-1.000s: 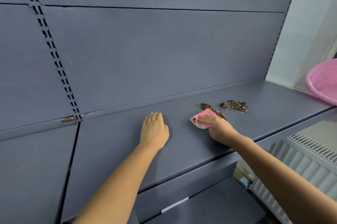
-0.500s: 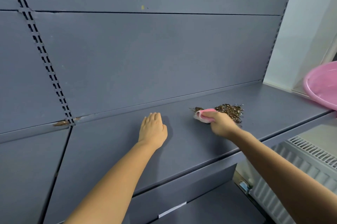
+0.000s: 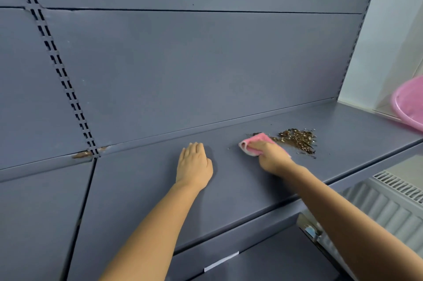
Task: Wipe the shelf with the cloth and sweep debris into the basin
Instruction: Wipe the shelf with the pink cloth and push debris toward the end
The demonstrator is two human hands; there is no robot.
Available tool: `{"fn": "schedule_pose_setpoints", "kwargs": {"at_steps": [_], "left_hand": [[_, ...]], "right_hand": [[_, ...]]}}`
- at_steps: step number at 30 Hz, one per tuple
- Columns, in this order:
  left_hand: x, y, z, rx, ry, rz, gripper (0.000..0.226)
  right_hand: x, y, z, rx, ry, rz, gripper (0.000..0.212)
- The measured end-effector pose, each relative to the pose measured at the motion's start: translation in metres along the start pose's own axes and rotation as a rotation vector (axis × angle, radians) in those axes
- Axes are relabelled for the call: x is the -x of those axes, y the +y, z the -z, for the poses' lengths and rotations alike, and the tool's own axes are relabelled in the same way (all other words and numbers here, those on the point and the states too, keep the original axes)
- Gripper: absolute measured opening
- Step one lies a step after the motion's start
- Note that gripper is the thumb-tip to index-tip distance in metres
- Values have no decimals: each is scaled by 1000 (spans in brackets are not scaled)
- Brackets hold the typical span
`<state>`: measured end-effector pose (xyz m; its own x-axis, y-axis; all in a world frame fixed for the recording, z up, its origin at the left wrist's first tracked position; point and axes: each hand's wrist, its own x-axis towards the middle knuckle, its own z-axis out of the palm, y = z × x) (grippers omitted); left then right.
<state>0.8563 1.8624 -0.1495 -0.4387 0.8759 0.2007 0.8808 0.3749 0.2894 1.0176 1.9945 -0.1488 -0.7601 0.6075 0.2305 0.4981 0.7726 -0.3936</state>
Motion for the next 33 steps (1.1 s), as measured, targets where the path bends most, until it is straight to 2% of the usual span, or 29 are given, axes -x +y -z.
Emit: {"fn": "schedule_pose_setpoints", "kwargs": {"at_steps": [4, 7, 9, 12, 14, 17, 20, 21, 23, 25, 27, 30, 33], "left_hand": [[1, 0, 0, -15, 15, -19, 46], [1, 1, 0, -15, 18, -25, 47], [1, 1, 0, -4, 19, -25, 50], [3, 1, 2, 13, 14, -14, 47], [3, 0, 3, 18, 12, 0, 41], [2, 0, 4, 22, 5, 9, 38], [3, 0, 3, 22, -12, 8, 48], [3, 0, 3, 19, -15, 8, 51], [3, -1, 3, 9, -15, 6, 52], [3, 0, 3, 5, -18, 4, 52], [2, 0, 2, 3, -22, 1, 52], [0, 0, 1, 5, -21, 3, 52], [0, 0, 2, 6, -22, 12, 53]], "right_hand": [[4, 9, 12, -60, 112, -245, 27], [1, -13, 14, -117, 95, -353, 40], [0, -43, 10, -156, 127, -227, 44], [-5, -77, -14, -186, -34, -37, 39], [-13, -85, -34, -143, -131, -7, 35], [-21, -82, -46, -114, -135, -15, 34], [-30, -69, -29, -123, -135, -67, 55], [-34, -60, -23, -112, -144, -52, 52], [-36, -32, -12, -77, -127, -41, 29], [-36, 5, -10, -50, -24, -131, 26], [-33, 25, -5, -53, 47, -240, 31], [-32, 6, 5, -110, 13, -325, 46], [-38, -29, -4, -170, 36, -178, 47]]}}
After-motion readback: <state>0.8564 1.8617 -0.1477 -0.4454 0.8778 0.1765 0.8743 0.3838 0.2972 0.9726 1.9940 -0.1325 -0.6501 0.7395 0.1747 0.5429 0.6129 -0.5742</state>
